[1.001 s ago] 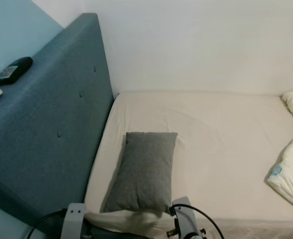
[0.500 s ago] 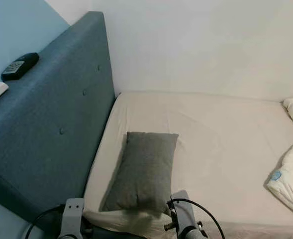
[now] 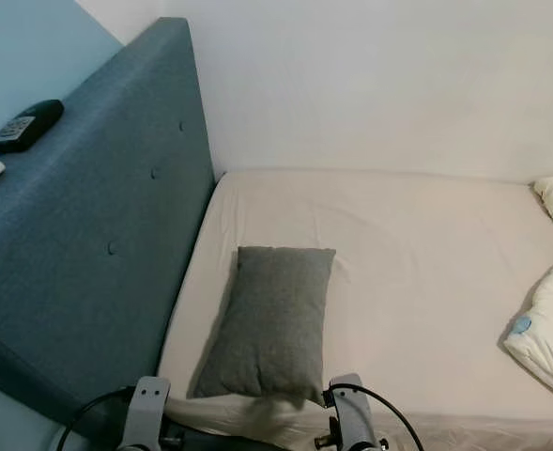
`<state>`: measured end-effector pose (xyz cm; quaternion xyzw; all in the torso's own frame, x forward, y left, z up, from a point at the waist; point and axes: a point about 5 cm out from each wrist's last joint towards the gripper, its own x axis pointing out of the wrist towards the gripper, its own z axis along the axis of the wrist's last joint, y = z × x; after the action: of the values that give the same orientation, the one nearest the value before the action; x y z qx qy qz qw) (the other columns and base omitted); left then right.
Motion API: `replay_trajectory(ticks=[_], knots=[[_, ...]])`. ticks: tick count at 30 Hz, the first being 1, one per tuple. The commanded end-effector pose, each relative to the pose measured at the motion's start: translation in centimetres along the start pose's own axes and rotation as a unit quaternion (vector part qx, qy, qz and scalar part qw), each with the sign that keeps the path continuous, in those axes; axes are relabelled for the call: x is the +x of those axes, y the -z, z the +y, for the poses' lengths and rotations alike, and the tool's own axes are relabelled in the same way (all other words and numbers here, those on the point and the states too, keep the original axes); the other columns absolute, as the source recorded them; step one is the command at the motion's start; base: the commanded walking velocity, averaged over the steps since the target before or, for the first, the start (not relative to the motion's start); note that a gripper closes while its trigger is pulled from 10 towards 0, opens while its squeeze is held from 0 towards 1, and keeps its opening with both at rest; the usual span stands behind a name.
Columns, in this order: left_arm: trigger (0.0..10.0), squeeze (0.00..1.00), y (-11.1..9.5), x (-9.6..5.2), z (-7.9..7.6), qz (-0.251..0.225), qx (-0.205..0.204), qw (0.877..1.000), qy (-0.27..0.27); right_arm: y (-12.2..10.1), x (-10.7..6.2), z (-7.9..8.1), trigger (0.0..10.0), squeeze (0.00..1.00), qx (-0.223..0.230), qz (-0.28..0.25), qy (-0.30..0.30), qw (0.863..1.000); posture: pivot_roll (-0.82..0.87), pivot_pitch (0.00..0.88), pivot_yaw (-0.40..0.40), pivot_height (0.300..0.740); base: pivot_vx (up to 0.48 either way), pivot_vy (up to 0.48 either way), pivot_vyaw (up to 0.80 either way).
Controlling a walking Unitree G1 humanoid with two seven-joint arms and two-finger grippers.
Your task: Clean up the room
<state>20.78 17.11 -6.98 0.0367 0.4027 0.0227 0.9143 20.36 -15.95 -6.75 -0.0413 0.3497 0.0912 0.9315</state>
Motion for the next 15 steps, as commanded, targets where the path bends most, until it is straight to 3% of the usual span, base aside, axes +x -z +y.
replay_trajectory(ticks=[1, 8, 15], knots=[[10.0, 0.00, 0.68, -0.09, 0.03, 0.017, 0.006, 1.000, 0.002, 0.68, -0.16, 0.07, 10.0, 0.00, 0.010, 0.015, 0.003, 1.000, 0.02, 0.146, -0.066, 0.740, 0.000, 0.000, 0.00], [10.0, 0.00, 0.36, 0.00, 0.25, 0.014, -0.025, 1.000, -0.002, 0.63, -0.15, -0.12, 10.0, 0.00, -0.001, 0.016, 0.008, 1.000, 0.02, 0.139, -0.067, 0.740, 0.000, 0.000, 0.00], [10.0, 0.00, 0.25, 0.02, 0.43, 0.012, -0.014, 1.000, -0.009, 0.52, -0.11, -0.51, 10.0, 0.00, -0.002, 0.020, 0.015, 1.000, 0.03, 0.140, -0.072, 0.740, 0.000, 0.000, 0.00]])
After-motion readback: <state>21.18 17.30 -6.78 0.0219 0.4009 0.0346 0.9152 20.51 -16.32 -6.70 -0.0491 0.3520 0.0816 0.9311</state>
